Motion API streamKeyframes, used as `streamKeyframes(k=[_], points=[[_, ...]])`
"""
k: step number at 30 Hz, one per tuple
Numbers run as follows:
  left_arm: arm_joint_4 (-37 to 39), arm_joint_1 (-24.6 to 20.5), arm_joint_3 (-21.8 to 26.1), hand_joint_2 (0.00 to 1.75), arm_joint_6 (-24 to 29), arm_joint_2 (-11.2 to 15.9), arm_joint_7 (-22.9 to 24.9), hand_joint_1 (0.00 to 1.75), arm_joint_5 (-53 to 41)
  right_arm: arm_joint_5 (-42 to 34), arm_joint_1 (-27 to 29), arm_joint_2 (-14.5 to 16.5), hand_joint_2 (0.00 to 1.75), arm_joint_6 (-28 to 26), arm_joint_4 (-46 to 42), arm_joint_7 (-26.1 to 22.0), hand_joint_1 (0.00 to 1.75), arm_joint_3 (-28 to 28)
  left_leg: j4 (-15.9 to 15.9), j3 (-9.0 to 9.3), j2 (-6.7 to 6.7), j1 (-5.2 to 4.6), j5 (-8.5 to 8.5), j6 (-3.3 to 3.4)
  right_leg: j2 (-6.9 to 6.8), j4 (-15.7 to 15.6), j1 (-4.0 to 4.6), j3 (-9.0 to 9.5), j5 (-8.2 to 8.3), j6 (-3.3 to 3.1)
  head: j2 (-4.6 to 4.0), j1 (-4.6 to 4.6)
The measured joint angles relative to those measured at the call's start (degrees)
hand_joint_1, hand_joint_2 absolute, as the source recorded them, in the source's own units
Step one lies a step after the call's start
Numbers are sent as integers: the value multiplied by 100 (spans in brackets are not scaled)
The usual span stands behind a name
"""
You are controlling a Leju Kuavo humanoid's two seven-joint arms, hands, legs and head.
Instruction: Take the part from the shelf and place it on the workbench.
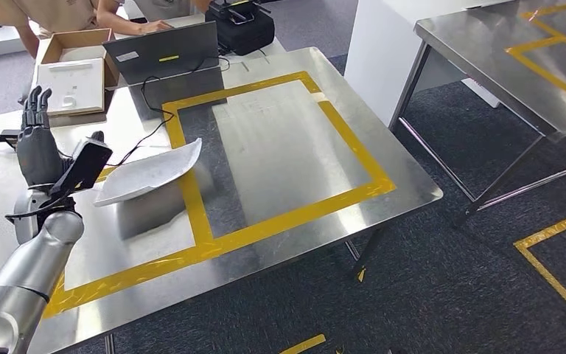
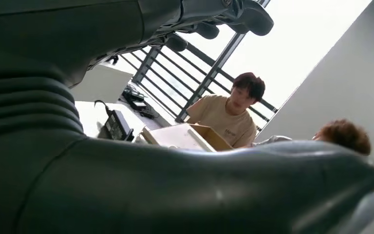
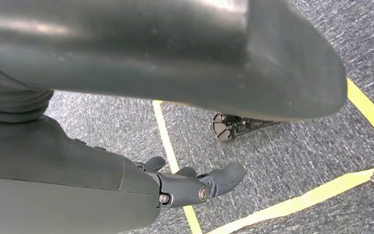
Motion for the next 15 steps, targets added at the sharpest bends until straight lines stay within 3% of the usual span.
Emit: streamKeyframes(k=[6,8,9,11,13,14,15], points=[[-1206,434,149,0,39,105,113,0,-43,-14,1,28,0,-25,0,37,0,10,13,5,10,-36,10,53,25,-13,-39,5,19,69,0,-2],[-1460,508,178,0,40,129,158,0,-79,-25,-1,33,0,-26,0,37,0,11,-41,26,52,-1,67,104,-62,35,-28,-14,-25,97,0,4],[-1559,535,192,0,40,143,170,0,-87,-30,-7,34,0,-26,0,34,0,12,-76,36,85,19,94,129,-169,164,-16,-68,-133,108,0,17],[-1705,593,218,0,40,180,188,0,-95,-37,-30,34,0,-26,0,27,0,13,-108,36,162,36,121,157,-397,772,-16,-315,-519,138,0,43],[-1787,654,244,0,39,222,201,0,-96,-38,-46,35,0,-25,0,25,0,14,-96,11,242,42,130,149,-458,1482,-56,-587,-832,182,0,50],[-1814,682,257,0,39,240,210,0,-96,-39,-48,35,0,-25,0,25,0,14,-84,-7,272,51,137,135,-467,1615,-76,-610,-847,204,0,51],[-1842,705,273,0,39,263,218,0,-96,-41,-49,35,0,-25,0,25,0,14,-69,-28,294,68,145,113,-475,1503,-97,-513,-753,223,0,51]])
